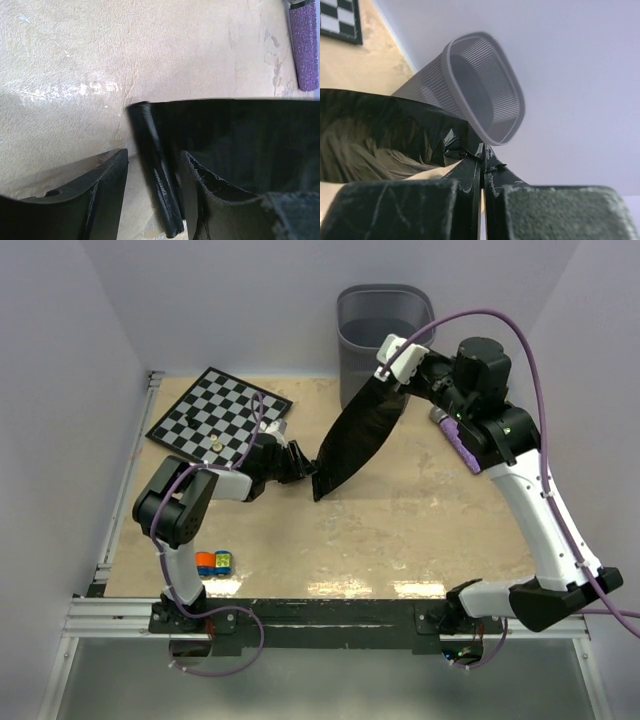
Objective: Put the trash bags into the trash bin
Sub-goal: Unfold the trash bag at the center of the board.
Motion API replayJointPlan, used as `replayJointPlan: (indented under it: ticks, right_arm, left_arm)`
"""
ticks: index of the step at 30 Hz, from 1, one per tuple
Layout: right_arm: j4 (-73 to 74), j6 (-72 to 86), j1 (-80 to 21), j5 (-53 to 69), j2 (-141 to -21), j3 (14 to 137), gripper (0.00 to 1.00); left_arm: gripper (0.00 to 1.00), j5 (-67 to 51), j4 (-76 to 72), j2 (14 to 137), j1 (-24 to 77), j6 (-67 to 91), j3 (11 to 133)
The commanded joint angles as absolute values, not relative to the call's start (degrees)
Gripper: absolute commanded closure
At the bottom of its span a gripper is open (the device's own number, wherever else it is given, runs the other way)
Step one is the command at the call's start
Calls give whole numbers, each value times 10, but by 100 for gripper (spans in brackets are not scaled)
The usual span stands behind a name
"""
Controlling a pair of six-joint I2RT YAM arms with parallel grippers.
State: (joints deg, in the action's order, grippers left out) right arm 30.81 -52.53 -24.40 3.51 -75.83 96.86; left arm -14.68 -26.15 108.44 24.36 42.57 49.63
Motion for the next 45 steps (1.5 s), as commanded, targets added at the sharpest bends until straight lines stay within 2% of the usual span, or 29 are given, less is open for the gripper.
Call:
replayJointPlan:
  ticks: [1,13,26,31,38,40,41,45]
  right_arm:
    - [284,-507,-243,20,-755,1025,100]
    - [276,-482,-243,2,-736,990,100]
    - [167,-437,-239,-178,-687,857,100]
    - [135,-419,-213,-224,-679,815,100]
    - [137,-390,-193,-214,-662,777,100]
    - [139,-379,-193,-213,-657,766,100]
    - [141,-372,-193,-213,-656,762,100]
    - [145,-356,-193,-214,-653,744,100]
  left_arm:
    - [48,-101,-181,1121,250,439,484]
    - [48,-81,-157,1140,279,413,509]
    - [48,115,41,1151,339,363,574]
    - [48,128,36,1128,341,351,547]
    - [45,109,19,1121,363,316,534]
    - [35,91,21,1122,375,306,528]
    - [34,90,29,1128,381,303,530]
    - [39,79,25,1146,386,292,526]
